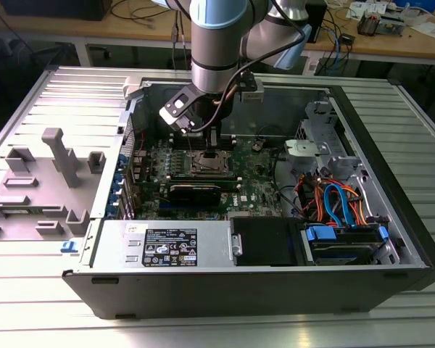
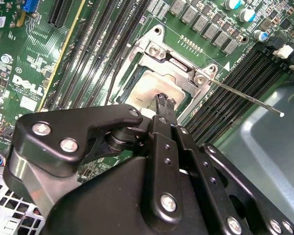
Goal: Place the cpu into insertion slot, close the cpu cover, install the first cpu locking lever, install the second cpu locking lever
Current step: 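Install the first cpu locking lever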
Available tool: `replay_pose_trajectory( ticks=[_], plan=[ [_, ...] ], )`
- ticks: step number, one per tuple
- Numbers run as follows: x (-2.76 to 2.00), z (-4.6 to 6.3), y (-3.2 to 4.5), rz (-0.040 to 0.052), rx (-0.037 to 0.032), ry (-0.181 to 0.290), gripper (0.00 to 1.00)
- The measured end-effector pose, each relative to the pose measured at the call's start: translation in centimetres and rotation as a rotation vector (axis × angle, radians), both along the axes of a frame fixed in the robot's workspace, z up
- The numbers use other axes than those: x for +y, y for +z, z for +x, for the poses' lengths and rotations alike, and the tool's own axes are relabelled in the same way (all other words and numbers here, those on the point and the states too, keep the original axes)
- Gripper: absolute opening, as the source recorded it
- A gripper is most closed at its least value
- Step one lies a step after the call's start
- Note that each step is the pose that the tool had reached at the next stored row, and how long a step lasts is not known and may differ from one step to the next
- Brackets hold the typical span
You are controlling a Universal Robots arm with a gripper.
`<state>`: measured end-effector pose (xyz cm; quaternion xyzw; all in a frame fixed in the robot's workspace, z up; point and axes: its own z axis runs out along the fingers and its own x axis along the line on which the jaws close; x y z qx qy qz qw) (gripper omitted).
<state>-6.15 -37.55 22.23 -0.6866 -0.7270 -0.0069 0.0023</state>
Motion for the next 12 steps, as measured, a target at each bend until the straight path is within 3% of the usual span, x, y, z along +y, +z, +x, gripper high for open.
replay_pose_trajectory(
  ticks=[5, 12],
  plan=[
    [0.00, 0.0, 0.27, 0.0000, -0.0001, 0.000, 0.11],
    [0.00, 0.0, 1.71, -0.0002, 0.0000, 0.000, 0.11]
  ],
)
